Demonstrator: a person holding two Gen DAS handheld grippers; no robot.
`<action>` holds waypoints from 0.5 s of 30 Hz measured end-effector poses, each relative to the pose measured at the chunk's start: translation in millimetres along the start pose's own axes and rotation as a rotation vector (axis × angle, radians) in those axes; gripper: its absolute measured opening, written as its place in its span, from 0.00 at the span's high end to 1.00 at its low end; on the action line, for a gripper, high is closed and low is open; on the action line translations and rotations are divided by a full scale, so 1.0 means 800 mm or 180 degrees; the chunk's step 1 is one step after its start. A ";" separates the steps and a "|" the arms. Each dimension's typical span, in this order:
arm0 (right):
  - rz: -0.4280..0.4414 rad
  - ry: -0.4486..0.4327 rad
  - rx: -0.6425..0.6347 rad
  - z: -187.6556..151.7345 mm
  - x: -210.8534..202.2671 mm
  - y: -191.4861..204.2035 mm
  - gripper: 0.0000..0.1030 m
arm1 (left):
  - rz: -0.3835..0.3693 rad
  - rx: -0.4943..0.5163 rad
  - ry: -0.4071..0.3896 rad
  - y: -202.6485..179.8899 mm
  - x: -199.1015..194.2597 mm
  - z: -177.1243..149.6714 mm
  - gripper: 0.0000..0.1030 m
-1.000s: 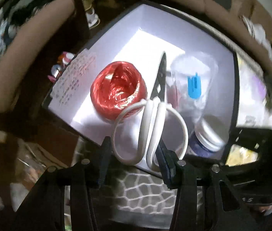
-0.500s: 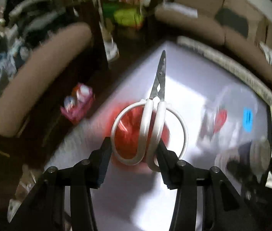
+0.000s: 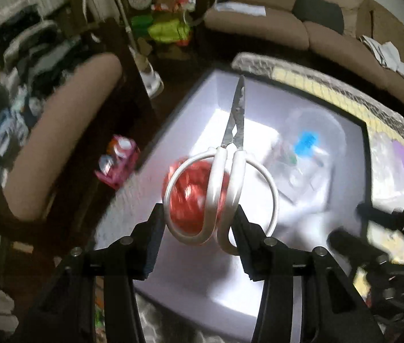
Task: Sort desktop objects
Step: 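Lower and release the scissors from the left tool while the right tool releases the jar, then withdraw both tools from the box back toward the cluttered table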
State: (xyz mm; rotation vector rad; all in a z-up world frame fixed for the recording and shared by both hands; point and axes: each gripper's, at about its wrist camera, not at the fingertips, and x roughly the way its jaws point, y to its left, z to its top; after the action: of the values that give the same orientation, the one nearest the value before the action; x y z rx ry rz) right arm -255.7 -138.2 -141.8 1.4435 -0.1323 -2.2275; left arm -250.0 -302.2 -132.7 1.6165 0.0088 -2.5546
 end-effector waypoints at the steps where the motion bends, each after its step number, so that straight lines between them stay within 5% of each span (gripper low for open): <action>1: 0.0007 -0.0086 -0.0003 -0.003 -0.012 -0.003 0.40 | -0.0045 0.0015 0.0104 0.001 0.001 -0.003 0.41; 5: -0.0067 -0.0425 0.0061 -0.013 -0.058 -0.010 0.32 | 0.0071 0.0050 0.0020 -0.006 -0.023 -0.017 0.14; 10: 0.0104 -0.0519 0.0272 -0.020 -0.089 -0.034 0.32 | -0.0065 -0.0017 -0.0150 -0.023 -0.059 -0.031 0.14; 15: 0.0072 -0.0598 0.0239 -0.030 -0.116 -0.041 0.32 | 0.0222 0.0089 -0.0297 -0.052 -0.094 -0.055 0.13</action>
State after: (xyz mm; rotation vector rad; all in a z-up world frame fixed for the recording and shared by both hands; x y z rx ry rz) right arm -215.1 -64.5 -85.6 1.2609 -0.2956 -2.3591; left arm -182.9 -250.2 -86.0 1.4776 -0.0903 -2.5852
